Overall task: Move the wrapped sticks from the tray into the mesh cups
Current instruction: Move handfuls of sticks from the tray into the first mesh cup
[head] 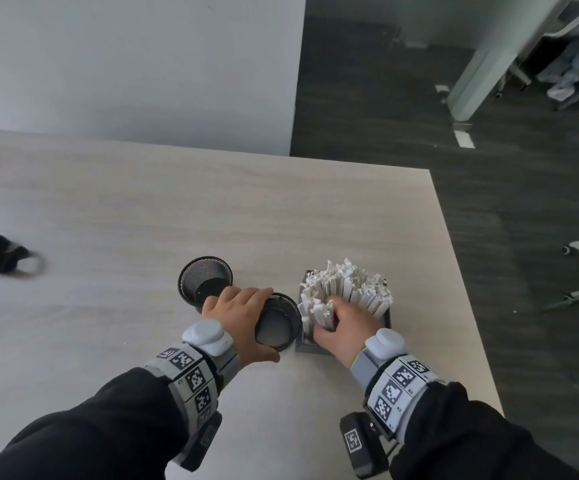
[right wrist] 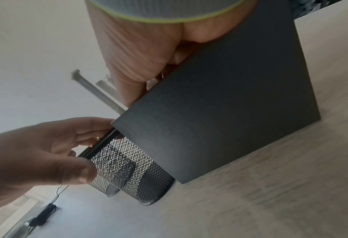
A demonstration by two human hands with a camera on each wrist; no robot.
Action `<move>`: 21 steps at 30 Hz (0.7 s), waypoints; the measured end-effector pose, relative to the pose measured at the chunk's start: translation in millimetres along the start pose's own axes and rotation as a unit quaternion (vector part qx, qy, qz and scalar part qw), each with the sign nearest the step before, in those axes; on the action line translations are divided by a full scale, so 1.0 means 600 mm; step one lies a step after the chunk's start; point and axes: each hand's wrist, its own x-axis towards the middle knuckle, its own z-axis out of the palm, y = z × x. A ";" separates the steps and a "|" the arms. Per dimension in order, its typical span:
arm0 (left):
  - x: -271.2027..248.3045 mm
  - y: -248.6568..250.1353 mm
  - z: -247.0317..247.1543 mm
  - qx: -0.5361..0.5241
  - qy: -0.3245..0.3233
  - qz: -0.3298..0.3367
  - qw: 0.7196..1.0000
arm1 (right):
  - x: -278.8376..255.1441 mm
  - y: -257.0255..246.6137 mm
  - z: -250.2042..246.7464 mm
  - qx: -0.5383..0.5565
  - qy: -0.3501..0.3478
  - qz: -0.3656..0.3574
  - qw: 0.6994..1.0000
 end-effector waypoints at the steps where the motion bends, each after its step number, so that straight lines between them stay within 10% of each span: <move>1: 0.000 0.000 0.000 0.000 -0.001 0.000 1.000 | 0.000 0.000 0.002 0.005 -0.009 -0.003 1.000; 21: 0.001 -0.001 0.002 -0.002 -0.009 -0.002 1.000 | -0.015 -0.038 0.010 0.085 0.058 -0.032 0.994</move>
